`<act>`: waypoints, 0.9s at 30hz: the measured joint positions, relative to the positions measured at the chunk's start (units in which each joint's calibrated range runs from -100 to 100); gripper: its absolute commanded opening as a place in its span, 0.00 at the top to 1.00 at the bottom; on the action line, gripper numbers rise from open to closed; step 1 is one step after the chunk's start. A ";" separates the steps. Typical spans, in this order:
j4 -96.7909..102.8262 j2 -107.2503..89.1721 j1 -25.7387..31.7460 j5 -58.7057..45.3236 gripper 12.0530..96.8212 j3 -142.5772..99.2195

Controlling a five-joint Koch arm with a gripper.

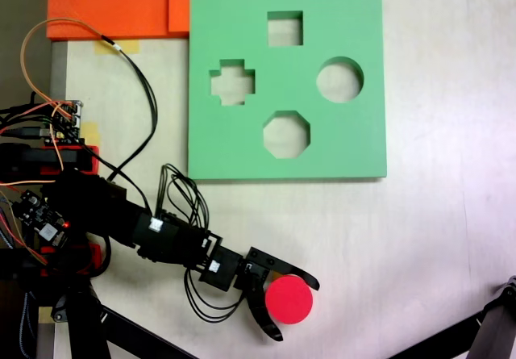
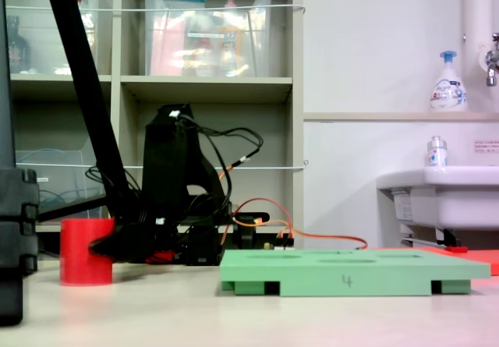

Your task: Put the cylinder block into the corresponding hole

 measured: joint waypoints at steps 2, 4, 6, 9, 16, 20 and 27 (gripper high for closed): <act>0.00 0.00 0.00 0.00 0.56 0.00; 0.00 0.00 0.00 0.00 0.61 0.00; 0.00 0.00 0.00 0.00 0.64 -0.10; 0.10 0.00 0.00 0.10 0.71 -1.67; 1.47 -4.10 -0.10 0.29 0.80 -6.86; 1.37 -9.85 0.15 0.29 0.80 -10.00; 1.37 -31.87 1.90 0.29 0.80 -16.46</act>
